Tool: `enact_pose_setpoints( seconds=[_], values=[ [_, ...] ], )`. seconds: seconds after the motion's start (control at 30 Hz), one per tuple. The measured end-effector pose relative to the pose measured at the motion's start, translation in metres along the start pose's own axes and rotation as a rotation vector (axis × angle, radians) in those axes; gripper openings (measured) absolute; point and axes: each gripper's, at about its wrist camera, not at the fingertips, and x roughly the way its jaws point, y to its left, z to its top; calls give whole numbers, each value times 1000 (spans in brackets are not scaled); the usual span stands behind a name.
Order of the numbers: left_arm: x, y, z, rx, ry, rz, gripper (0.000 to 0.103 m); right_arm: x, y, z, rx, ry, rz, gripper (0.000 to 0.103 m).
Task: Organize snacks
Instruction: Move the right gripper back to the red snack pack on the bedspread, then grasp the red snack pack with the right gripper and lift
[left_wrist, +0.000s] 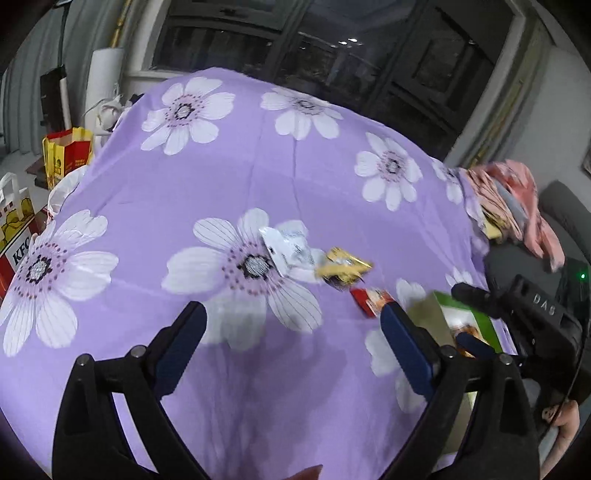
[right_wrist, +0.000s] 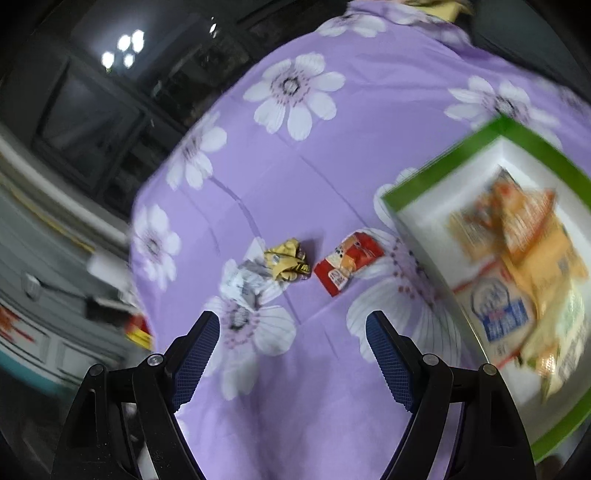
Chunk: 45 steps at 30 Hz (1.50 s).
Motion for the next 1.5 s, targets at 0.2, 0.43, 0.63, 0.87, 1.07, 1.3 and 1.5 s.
enact_pose_setpoints(
  seconds=[0.2,0.43,0.63,0.87,1.07,1.3,1.5],
  values=[
    [49,40,-12,-57,112,145,93,75,44,28,-358,129,-107,82],
    [47,68,-6,-139,101,150,93,149,22,45,-459,285,-301,82],
    [55,57,-11,-123,154,136,94,179,26,34,-628,350,-428,82],
    [59,49,-14,-78,178,118,94,180,10,36,-510,391,-343,71],
    [64,50,-18,-97,211,109,94,138,6,4,-413,404,-225,56],
    [67,53,-23,-111,245,117,94,93,24,-53,-441,415,-147,64],
    [70,44,-34,-94,296,70,94,64,16,-40,-384,334,-9,80]
  ],
)
